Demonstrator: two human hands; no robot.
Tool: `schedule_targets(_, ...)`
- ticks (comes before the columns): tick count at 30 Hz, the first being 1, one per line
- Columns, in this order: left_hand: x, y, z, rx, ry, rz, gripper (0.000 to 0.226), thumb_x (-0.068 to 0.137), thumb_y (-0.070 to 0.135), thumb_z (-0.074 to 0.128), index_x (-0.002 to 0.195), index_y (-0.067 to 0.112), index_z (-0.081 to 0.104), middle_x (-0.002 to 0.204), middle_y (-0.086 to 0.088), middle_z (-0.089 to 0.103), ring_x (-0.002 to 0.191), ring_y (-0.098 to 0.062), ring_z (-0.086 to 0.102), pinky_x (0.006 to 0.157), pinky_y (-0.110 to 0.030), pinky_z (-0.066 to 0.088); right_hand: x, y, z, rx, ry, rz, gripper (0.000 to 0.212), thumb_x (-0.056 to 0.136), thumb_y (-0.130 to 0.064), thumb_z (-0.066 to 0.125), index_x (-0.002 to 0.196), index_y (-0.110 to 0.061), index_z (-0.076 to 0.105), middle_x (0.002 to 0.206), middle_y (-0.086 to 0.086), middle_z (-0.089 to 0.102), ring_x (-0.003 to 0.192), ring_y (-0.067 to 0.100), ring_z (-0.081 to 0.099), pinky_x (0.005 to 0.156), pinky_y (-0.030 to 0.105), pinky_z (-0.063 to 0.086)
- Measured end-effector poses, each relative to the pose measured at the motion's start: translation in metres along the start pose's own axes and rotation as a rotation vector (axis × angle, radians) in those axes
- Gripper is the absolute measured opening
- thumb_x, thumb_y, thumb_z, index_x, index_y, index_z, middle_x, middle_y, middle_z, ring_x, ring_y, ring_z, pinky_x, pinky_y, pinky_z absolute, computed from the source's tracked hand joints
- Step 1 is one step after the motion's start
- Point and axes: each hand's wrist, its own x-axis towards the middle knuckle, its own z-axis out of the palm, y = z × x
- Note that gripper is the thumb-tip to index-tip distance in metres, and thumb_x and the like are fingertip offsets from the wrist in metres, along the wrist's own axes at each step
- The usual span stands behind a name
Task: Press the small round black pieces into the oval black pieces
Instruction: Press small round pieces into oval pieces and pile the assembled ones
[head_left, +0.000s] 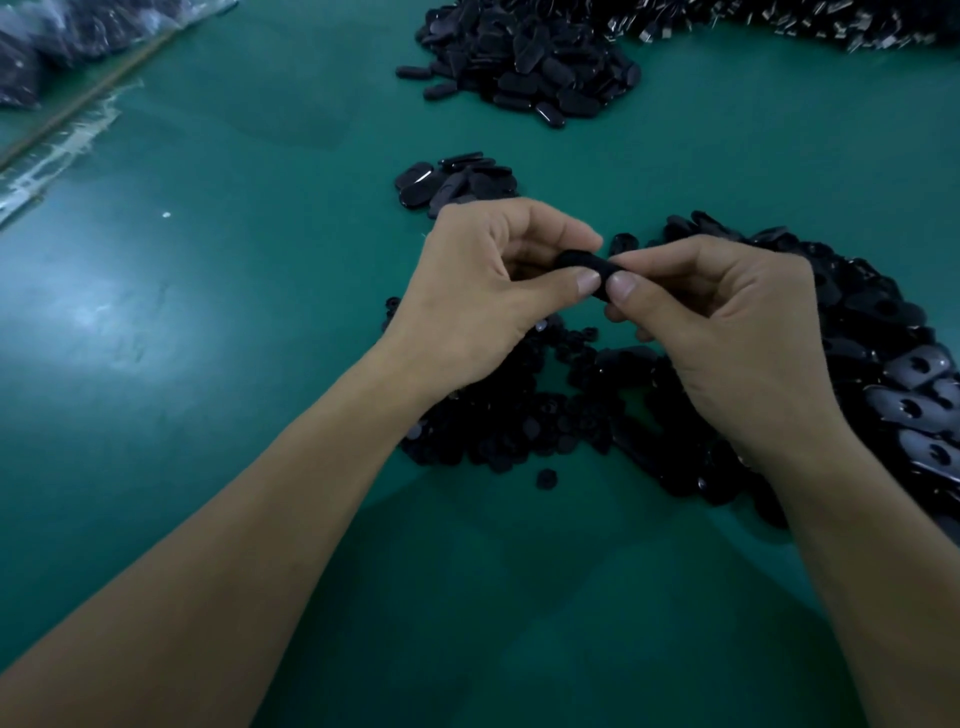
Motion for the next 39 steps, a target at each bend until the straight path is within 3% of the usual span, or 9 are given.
schedule_targets(4,0.0,-0.001,0.0,0.012,-0.005,0.002,0.022,0.084,0.001,0.079,0.092,0.02,0.072,0.077,0.007,0.073,0.072,-0.002,0.068,0.074,-0.023,0.059,0.0,-0.001,-0.001,0.012,-0.008,-0.016,0.015,0.089,-0.014,0.076,0.093,-0.028,0.073,0.082,-0.01,0.076,0.071,0.008,0.073,0.065,0.013,0.051)
schedule_targets(21,-0.002,0.004,0.001,0.064,0.003,-0.005,0.022,0.082,0.004,0.082,0.093,0.021,0.073,0.081,-0.001,0.075,0.074,-0.01,0.072,0.078,-0.03,0.062,-0.001,-0.011,-0.006,-0.111,-0.019,-0.022,0.019,0.085,-0.014,0.079,0.083,-0.032,0.07,0.076,-0.009,0.074,0.066,0.008,0.07,0.063,0.02,0.057)
schedule_targets(30,-0.002,0.006,0.0,-0.023,-0.039,-0.02,0.023,0.083,-0.002,0.079,0.096,0.016,0.072,0.085,-0.005,0.076,0.073,-0.008,0.07,0.075,-0.026,0.061,0.001,-0.011,-0.006,0.029,-0.068,0.008,0.02,0.084,-0.007,0.079,0.082,-0.025,0.07,0.069,-0.011,0.073,0.059,0.004,0.068,0.058,0.014,0.052)
schedule_targets(34,-0.001,0.006,-0.001,-0.06,0.001,-0.019,0.021,0.085,-0.004,0.076,0.095,0.014,0.072,0.073,0.001,0.074,0.062,-0.008,0.067,0.067,-0.022,0.059,0.0,-0.006,-0.002,-0.02,0.012,-0.021,0.014,0.086,-0.017,0.076,0.091,-0.029,0.071,0.075,-0.007,0.074,0.068,0.011,0.072,0.06,0.02,0.053)
schedule_targets(37,-0.002,0.005,0.002,-0.089,0.062,-0.037,0.018,0.084,-0.006,0.077,0.092,0.01,0.072,0.068,0.0,0.074,0.057,-0.012,0.067,0.064,-0.03,0.059,-0.004,-0.005,0.005,-0.157,0.097,-0.113,0.019,0.09,-0.017,0.073,0.098,-0.034,0.072,0.085,-0.014,0.073,0.08,0.008,0.072,0.073,0.023,0.056)
schedule_targets(39,-0.002,0.005,0.004,-0.113,0.094,-0.046,0.017,0.083,-0.007,0.077,0.09,0.008,0.071,0.066,0.0,0.073,0.056,-0.014,0.067,0.064,-0.034,0.061,-0.006,-0.005,0.007,-0.292,0.137,-0.215,0.013,0.091,-0.018,0.073,0.102,-0.026,0.075,0.094,-0.014,0.072,0.087,0.003,0.069,0.077,0.019,0.053)
